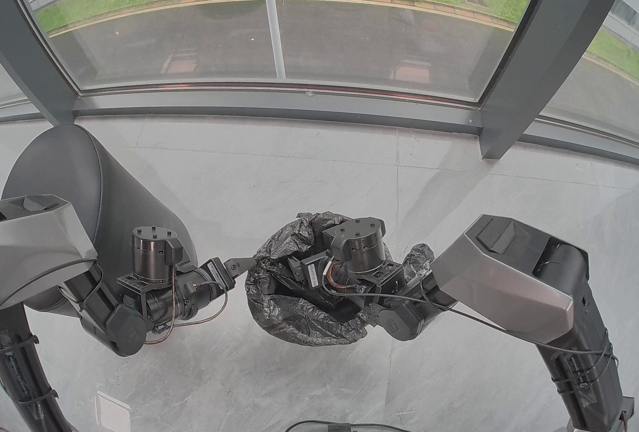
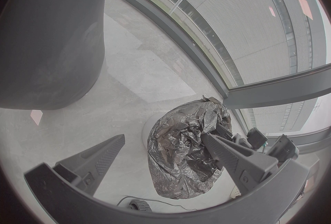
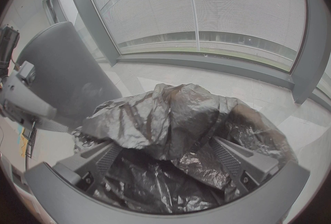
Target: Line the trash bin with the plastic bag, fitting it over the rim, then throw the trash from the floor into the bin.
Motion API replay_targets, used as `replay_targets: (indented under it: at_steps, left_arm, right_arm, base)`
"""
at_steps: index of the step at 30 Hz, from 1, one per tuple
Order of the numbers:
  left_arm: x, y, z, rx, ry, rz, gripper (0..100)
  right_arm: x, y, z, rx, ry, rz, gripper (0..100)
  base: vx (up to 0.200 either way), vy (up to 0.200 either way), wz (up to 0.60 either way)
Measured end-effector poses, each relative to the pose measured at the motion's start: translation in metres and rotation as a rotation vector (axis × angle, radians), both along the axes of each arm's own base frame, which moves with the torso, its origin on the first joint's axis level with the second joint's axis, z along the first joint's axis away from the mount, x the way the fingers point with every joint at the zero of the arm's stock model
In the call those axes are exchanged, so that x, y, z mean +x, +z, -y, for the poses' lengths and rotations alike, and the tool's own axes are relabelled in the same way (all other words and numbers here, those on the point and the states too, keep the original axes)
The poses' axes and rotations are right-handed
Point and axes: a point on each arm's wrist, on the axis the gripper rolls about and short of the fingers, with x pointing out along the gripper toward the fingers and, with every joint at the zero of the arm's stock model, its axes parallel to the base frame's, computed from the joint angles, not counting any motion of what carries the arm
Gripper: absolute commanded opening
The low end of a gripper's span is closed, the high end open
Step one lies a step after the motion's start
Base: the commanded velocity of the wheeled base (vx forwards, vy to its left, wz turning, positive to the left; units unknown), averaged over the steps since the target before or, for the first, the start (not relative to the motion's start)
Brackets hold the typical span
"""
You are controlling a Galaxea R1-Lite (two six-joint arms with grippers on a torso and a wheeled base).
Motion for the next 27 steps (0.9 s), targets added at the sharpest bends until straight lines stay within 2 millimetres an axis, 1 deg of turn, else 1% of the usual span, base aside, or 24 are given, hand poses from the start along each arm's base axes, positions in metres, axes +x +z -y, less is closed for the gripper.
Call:
replay_targets:
  at_steps: [4,7,10,13,16,21,27]
  left_arm:
    - [0.0,0.001,0.001,-0.017,-0.013,-0.003,100]
    - [0.0,0.002,0.001,-0.025,-0.017,-0.003,100]
    - [0.0,0.003,0.001,-0.033,-0.014,0.0,100]
    - [-0.001,0.006,0.001,-0.038,-0.012,0.009,100]
    - [-0.003,0.009,0.0,-0.041,-0.01,0.018,100]
    - [-0.009,0.017,-0.002,-0.041,-0.001,0.036,100]
    - [-0.02,0.025,-0.006,-0.04,0.021,0.05,100]
  right_arm:
    - [0.012,-0.003,-0.007,0.026,-0.043,0.028,100]
    - [0.017,-0.008,-0.008,0.032,-0.063,0.031,100]
    - [0.018,-0.011,-0.007,0.033,-0.068,0.025,100]
    - [0.014,-0.015,-0.004,0.032,-0.071,0.004,100]
    - [0.002,-0.015,-0.003,0.027,-0.063,-0.025,100]
    - [-0.023,-0.003,0.0,0.011,-0.039,-0.066,100]
    - [-0.06,0.009,0.016,-0.019,-0.018,-0.118,100]
  base:
    - [0.0,0.0,0.0]
    - [0.0,0.0,0.0]
    - [0.0,0.0,0.0]
    - [0.0,0.0,0.0]
    - [0.0,0.0,0.0]
    - [0.0,0.0,0.0]
    - [0.0,0.0,0.0]
